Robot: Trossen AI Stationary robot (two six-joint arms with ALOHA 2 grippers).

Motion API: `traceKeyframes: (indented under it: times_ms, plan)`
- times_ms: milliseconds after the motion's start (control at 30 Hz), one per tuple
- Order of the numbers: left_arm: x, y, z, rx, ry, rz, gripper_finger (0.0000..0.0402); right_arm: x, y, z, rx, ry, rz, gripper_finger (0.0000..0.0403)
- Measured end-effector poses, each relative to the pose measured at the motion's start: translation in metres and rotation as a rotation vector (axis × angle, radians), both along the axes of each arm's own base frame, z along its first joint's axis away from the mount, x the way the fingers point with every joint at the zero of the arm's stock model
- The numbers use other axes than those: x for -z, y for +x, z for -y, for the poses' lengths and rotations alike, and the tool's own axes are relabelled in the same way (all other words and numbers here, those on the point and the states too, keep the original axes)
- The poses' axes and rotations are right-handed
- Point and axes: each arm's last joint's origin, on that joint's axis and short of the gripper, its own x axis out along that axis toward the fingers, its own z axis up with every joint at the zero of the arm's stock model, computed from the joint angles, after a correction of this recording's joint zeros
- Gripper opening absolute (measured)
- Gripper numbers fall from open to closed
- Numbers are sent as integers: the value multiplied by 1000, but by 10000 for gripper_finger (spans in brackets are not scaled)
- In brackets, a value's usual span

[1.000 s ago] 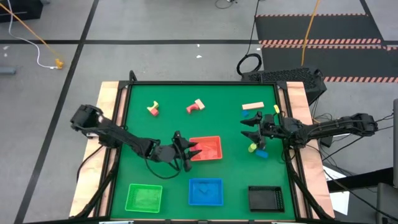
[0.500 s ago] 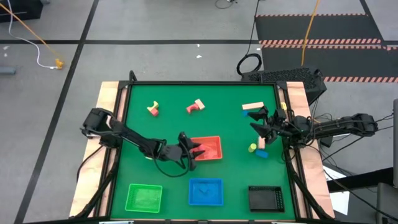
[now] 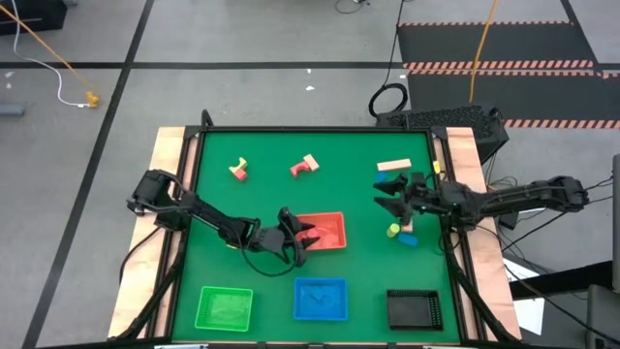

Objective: Sort & place blocks by color
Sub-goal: Put the bottom right brown block into the black bin

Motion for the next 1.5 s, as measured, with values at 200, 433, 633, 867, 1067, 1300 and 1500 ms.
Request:
traceKeyframes:
  times_ms: [200,433,633,867,1067,1300,1500]
  plan:
    - [-6,-1,5,19,-10,27,206,-13,3,5,196,70,-369,281]
    - [-33,-8,11,53,-7,96,206,-8,-18,8,438,378,-662,281]
    - [-61,-17,17,99,41,172,207,9,-32,2,443,656,-911,281]
    - [-80,-25,21,133,83,205,207,24,-28,-4,415,855,-1131,281]
    - [-78,-27,23,144,91,192,207,37,-21,-5,469,855,-1255,281]
    - [-74,-28,23,143,84,153,207,48,-8,-5,457,827,-1287,281]
    - [-73,-28,23,145,90,134,207,51,5,-4,389,747,-1237,281]
